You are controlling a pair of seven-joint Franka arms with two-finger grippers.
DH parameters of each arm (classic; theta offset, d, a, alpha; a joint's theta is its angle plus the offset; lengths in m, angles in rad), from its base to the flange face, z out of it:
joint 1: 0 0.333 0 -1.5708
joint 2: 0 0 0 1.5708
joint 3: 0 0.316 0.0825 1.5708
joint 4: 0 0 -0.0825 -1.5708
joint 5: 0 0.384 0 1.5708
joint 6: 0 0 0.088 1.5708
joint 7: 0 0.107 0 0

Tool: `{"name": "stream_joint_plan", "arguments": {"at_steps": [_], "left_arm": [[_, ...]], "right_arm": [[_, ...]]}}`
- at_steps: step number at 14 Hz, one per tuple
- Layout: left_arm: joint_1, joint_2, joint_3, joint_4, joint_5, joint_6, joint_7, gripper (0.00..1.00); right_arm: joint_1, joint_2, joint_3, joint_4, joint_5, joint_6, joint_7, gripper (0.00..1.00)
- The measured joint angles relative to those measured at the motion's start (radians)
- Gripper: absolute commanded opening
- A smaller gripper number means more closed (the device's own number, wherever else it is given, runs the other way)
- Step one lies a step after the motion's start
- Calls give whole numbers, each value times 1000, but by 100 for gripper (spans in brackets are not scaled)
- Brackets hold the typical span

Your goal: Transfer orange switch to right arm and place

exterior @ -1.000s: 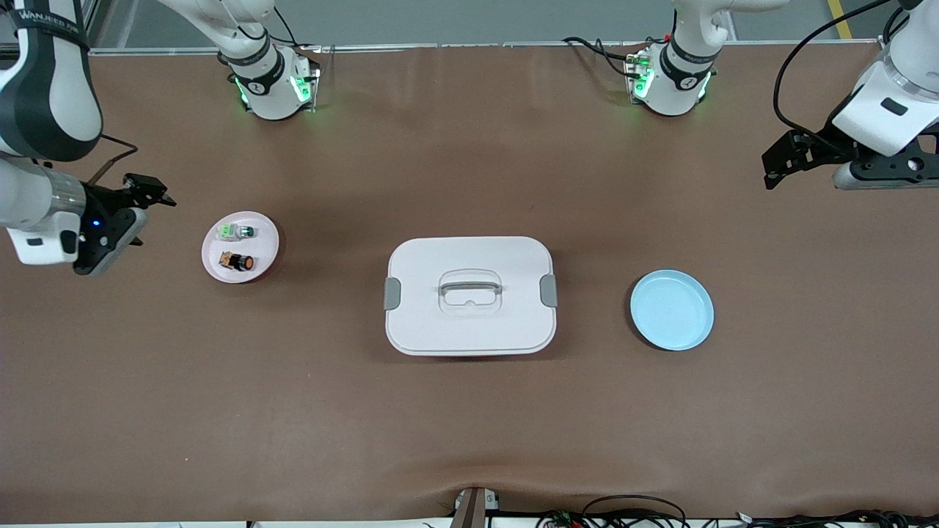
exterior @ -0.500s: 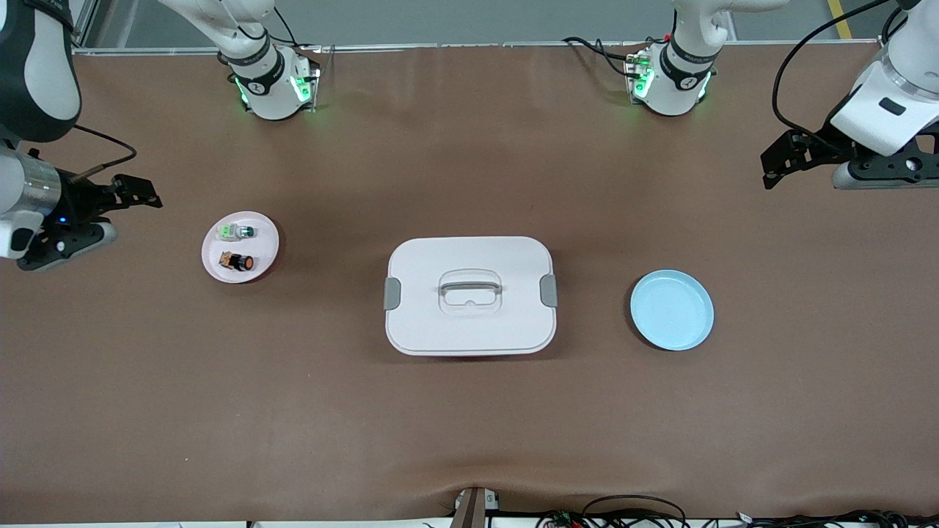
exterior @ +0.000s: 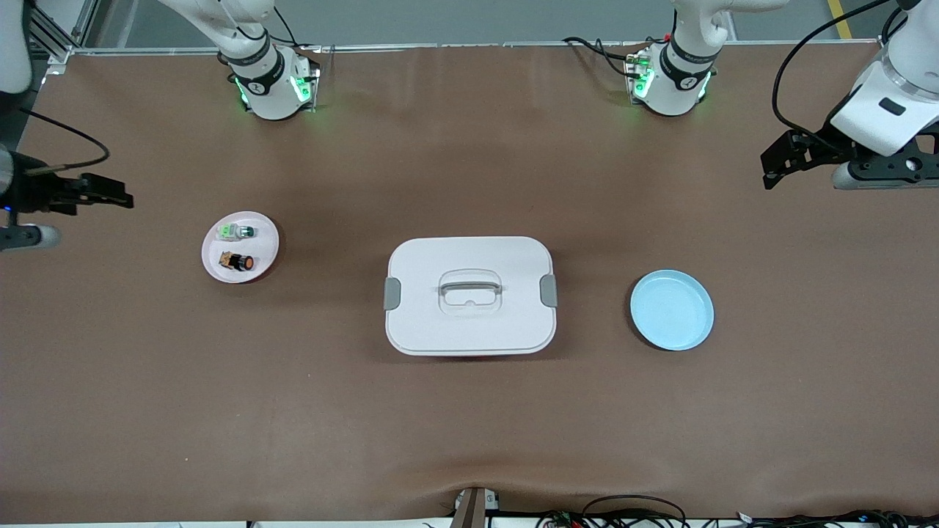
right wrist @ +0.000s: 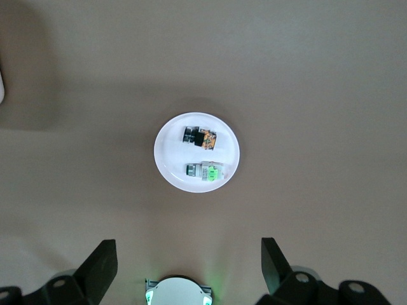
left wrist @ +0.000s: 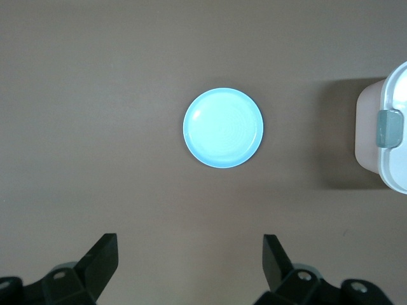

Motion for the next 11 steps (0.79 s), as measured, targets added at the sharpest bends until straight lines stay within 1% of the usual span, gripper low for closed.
{"name": "stream_joint_plan", "arguments": {"at_steps": [3,7,11], "left_arm": [[0,0,0,0,0,0,0,100],[0,0,0,0,0,0,0,100],[0,0,0,0,0,0,0,100]], "right_arm": [[-28,0,-1,59,0,-2,53,100],[-30,0,3,132,0,14,226,100],[-30,1,12,148,2,10,250,100]]}}
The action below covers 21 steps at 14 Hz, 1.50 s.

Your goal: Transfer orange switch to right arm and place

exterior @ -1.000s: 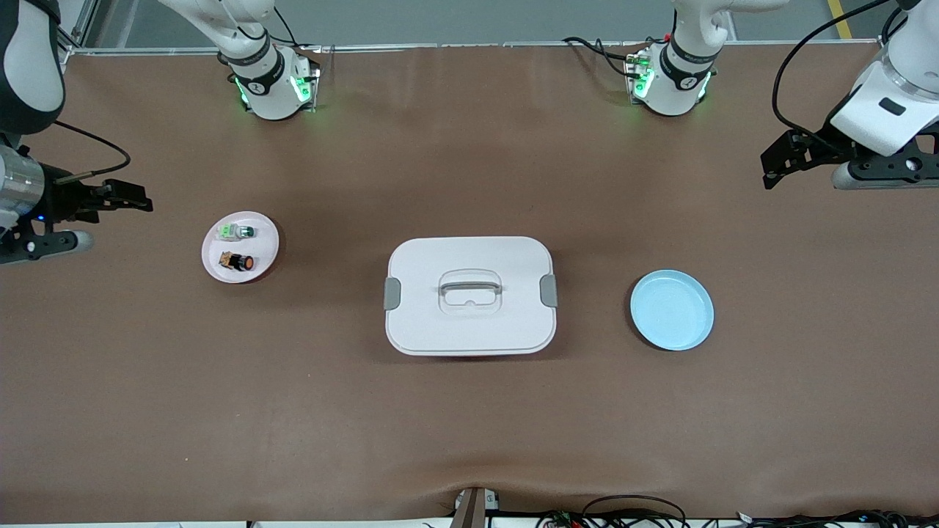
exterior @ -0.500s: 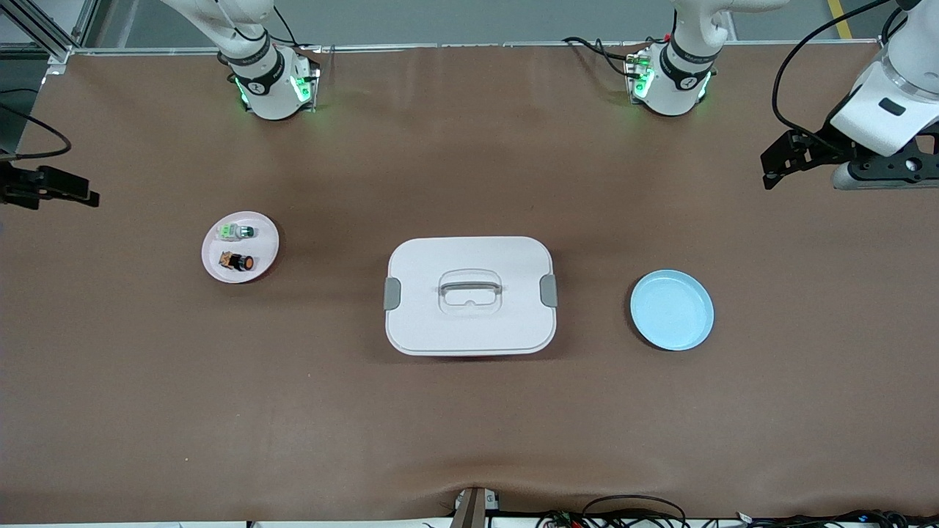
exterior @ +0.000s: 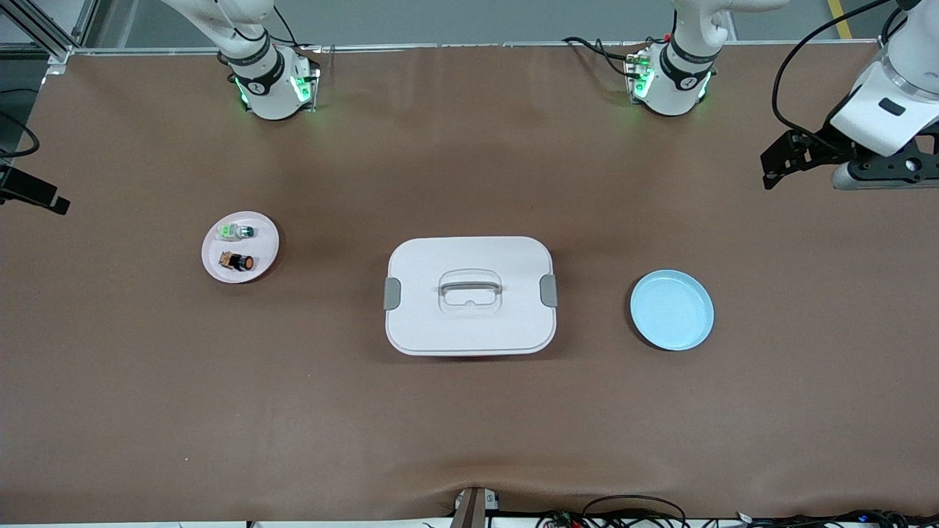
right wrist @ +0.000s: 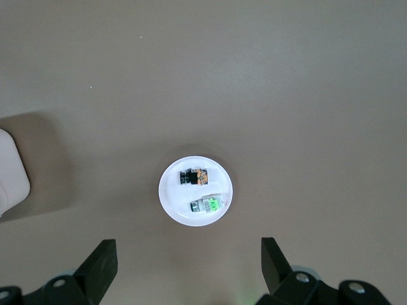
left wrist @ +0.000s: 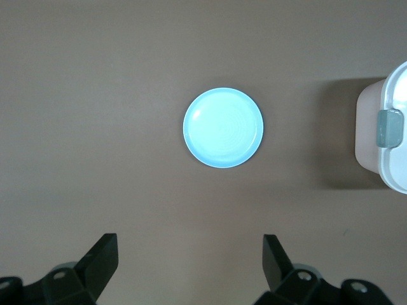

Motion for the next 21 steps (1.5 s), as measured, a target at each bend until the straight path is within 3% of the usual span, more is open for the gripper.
{"name": "stream_joint_plan", "arguments": {"at_steps": [12,17,21], "left_arm": [[-1,0,0,6,0,0,1,100],[1,0,1,11,0,-4,2,100],[2,-2,1,11,0,-11,8,100]], "right_arm": [[11,-11,3,6,0,-34,-156,100],[112,-13,-96,7,1,-36,-157,100],[141,-13,-121,11,1,-37,-157,100]]}}
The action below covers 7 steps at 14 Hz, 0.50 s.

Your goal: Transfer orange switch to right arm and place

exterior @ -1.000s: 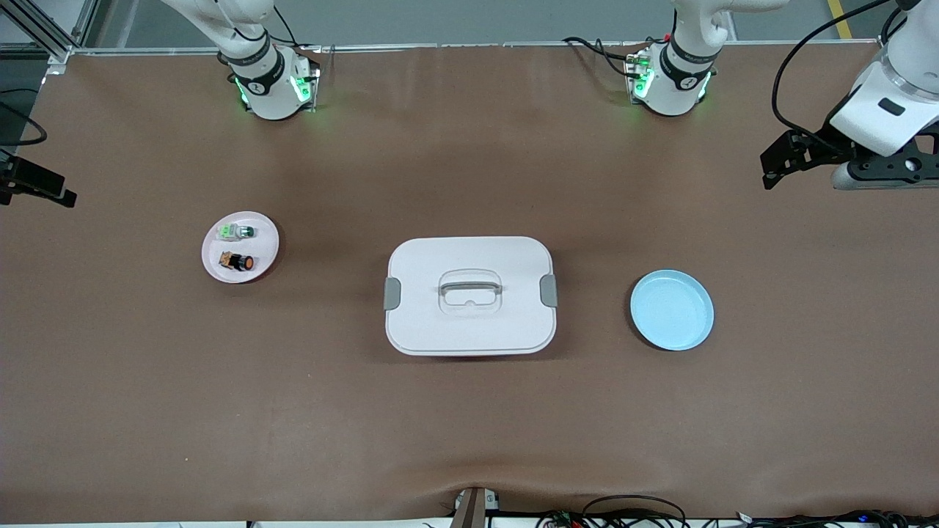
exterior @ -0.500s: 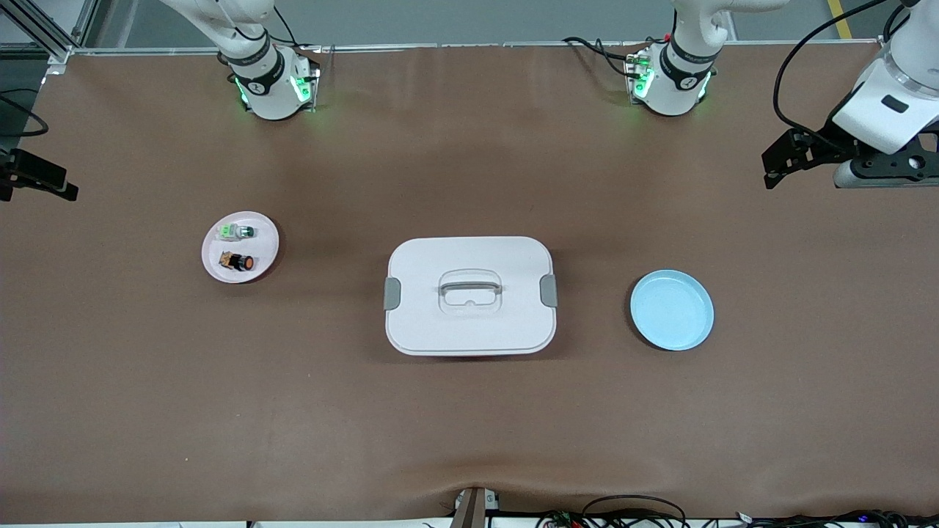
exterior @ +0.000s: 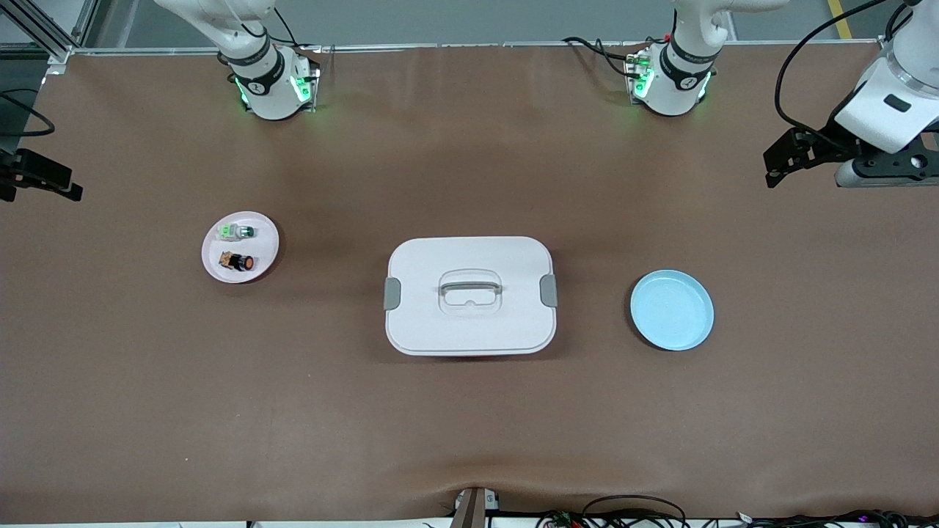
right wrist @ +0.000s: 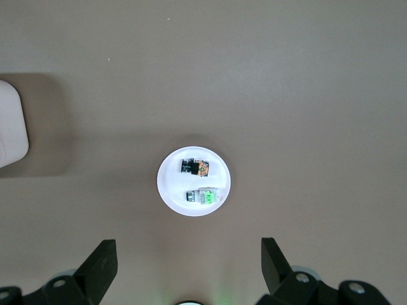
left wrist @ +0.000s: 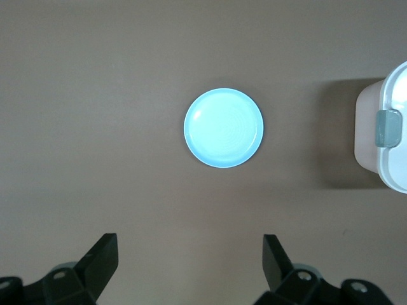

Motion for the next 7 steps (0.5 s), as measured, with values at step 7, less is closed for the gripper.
{"name": "stream_joint_plan", "arguments": {"at_steps": [7], "left_arm": [[61,-46,6,0,0,-20,154,100]], "right_arm": [[2,-30,-29,3,30,-3,-1,100]]}}
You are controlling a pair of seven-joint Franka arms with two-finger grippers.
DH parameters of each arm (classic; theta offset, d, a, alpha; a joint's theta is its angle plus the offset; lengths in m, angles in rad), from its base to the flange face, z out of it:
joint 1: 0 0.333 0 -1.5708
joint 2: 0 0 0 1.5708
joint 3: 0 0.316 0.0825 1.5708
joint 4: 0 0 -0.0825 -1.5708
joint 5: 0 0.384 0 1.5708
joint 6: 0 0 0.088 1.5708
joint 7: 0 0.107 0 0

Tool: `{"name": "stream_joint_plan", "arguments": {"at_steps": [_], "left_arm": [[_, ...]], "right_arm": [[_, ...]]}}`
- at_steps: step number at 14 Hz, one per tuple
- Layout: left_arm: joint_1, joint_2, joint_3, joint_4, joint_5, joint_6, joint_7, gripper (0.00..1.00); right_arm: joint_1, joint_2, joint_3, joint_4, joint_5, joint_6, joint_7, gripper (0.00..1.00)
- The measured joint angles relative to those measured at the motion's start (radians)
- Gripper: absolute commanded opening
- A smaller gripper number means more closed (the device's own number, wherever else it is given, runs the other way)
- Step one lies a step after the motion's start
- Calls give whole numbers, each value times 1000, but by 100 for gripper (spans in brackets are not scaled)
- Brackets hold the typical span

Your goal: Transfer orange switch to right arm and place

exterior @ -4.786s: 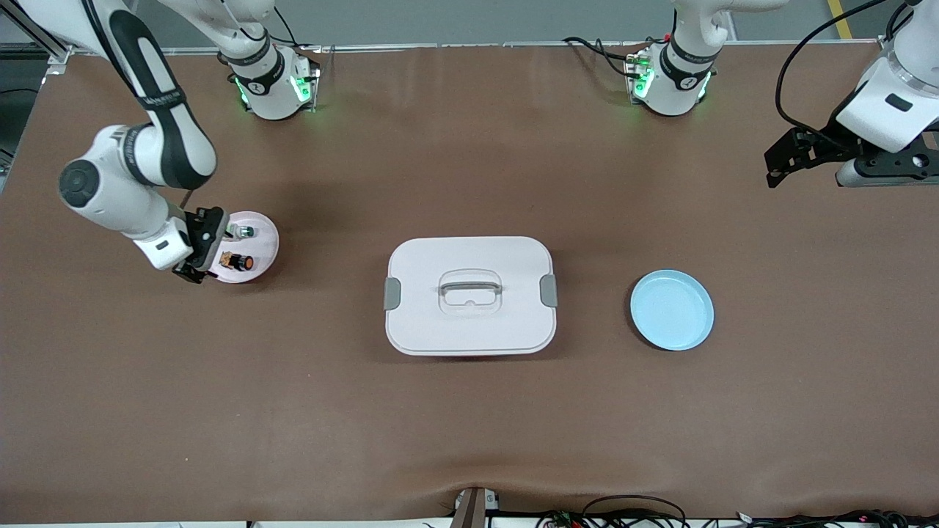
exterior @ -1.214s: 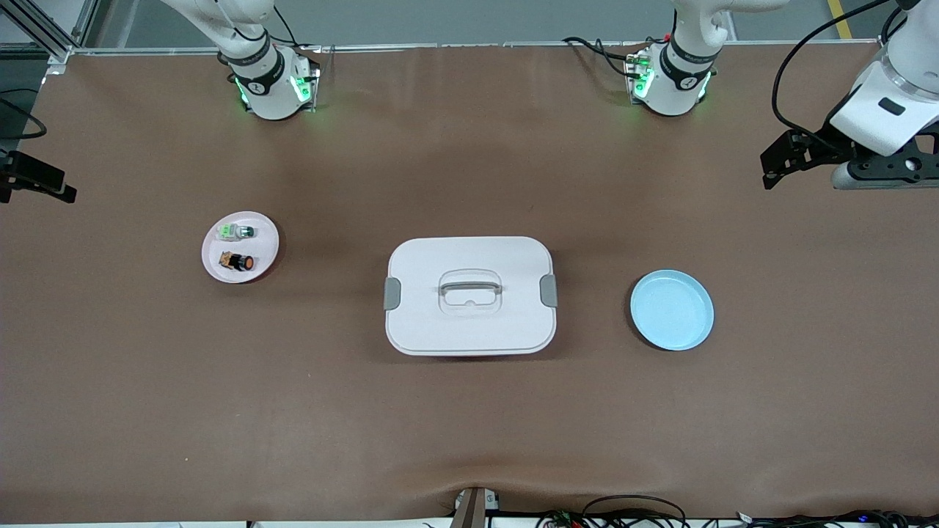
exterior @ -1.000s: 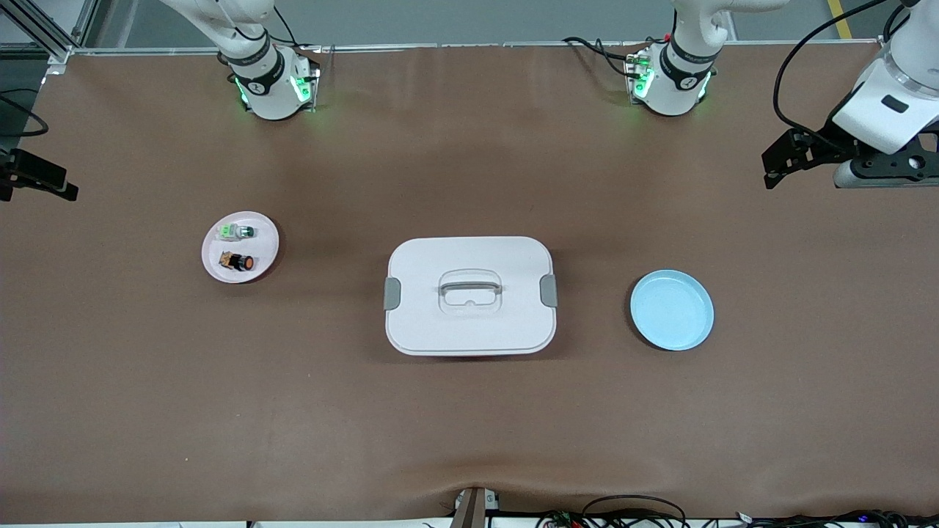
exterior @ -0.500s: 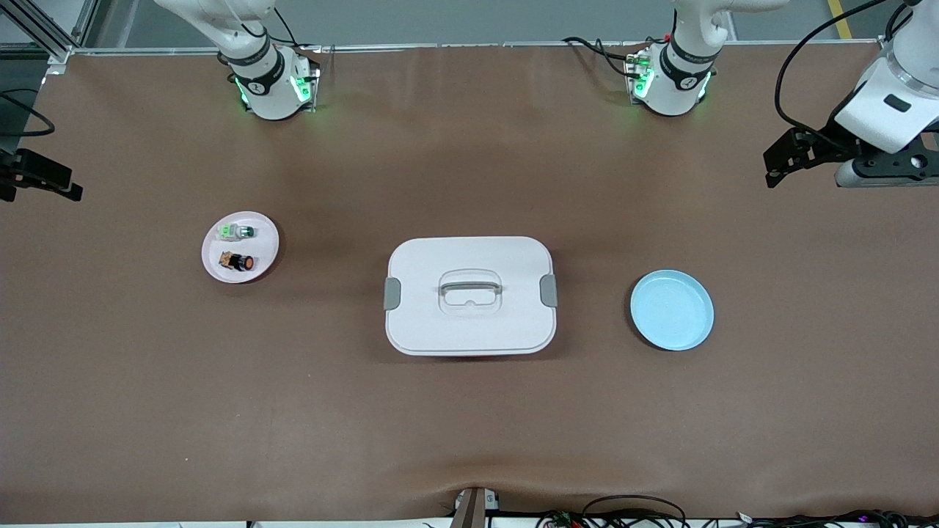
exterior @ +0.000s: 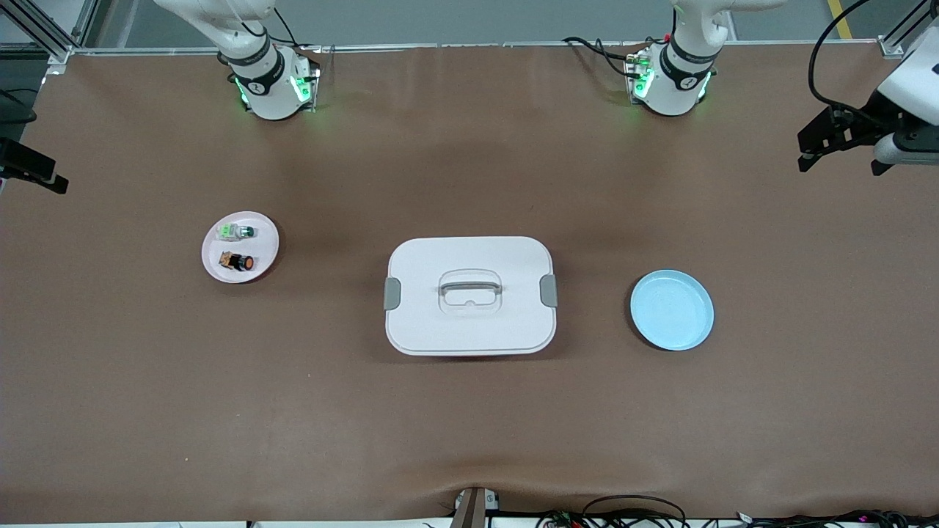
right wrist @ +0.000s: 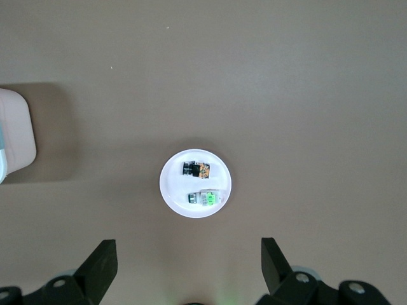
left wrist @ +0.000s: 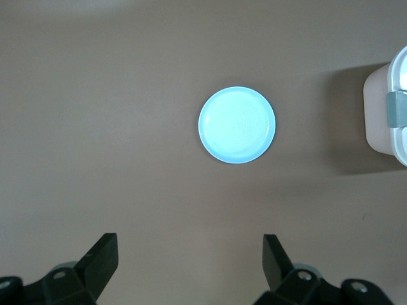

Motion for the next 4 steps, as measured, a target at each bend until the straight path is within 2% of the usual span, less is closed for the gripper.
{"name": "stream_joint_plan", "arguments": {"at_steps": [4], "left_arm": [[-8,10,-7,12,0,-4,-24,100]], "right_arm": [[9,-12,-1,-3,11,-3,0,100]]}}
